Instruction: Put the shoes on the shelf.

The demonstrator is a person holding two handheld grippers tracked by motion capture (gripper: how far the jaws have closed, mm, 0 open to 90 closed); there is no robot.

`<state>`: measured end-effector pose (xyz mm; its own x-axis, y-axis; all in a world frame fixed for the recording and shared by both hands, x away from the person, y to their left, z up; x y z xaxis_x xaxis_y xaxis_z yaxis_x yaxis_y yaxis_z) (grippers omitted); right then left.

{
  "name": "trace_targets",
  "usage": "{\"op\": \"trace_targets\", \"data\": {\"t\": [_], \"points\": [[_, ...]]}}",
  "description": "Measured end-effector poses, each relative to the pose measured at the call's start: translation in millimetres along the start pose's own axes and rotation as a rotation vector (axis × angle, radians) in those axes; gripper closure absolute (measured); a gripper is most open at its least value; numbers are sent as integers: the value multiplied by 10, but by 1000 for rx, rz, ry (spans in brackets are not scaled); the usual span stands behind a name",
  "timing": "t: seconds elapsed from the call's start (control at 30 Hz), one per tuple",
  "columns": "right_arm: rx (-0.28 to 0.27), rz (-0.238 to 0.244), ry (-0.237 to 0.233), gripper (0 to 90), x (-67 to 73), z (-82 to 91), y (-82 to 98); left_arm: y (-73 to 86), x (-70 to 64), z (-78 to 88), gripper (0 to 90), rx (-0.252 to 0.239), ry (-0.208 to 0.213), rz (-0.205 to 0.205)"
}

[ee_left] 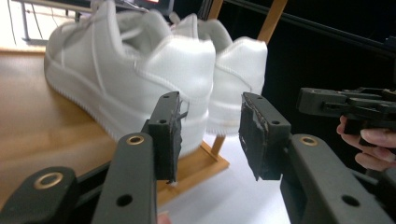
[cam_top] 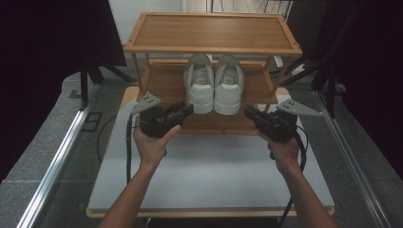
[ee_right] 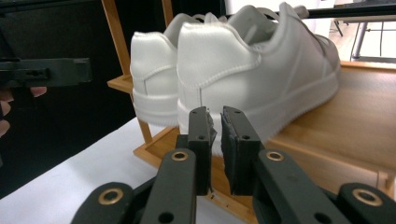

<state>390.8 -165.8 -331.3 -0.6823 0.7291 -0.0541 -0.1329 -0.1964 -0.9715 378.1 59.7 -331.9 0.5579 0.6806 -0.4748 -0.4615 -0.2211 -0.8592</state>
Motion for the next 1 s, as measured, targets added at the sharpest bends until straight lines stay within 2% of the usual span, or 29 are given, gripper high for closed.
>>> {"op": "trace_targets", "data": {"t": [0.03,0.2,0.33,0.57,0.73,0.87,1.0], "points": [[-2,0,2,797,2,32,36,41,18,30,582,7,-2,-1],[-8,8,23,746,7,193,252,298,109,167,558,45,6,42],[-7,5,32,710,7,316,464,531,201,275,552,65,-5,44],[13,-10,47,658,-6,462,841,826,334,367,537,113,-23,35],[26,-5,53,622,11,474,992,893,371,370,528,134,-26,36],[21,8,55,588,18,465,980,869,358,374,514,126,-23,33],[11,12,56,523,21,475,939,904,361,369,487,139,-36,17]]}}
Point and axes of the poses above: each handheld gripper's, and its own axes: z roughly backward along the jaws, y roughly out of its underside, x roughly to its left, the point moved 9 cm from there along -z, roughly forward along the jaws, and after that the axes turned 12 degrees about z, right-handed, at the moved point
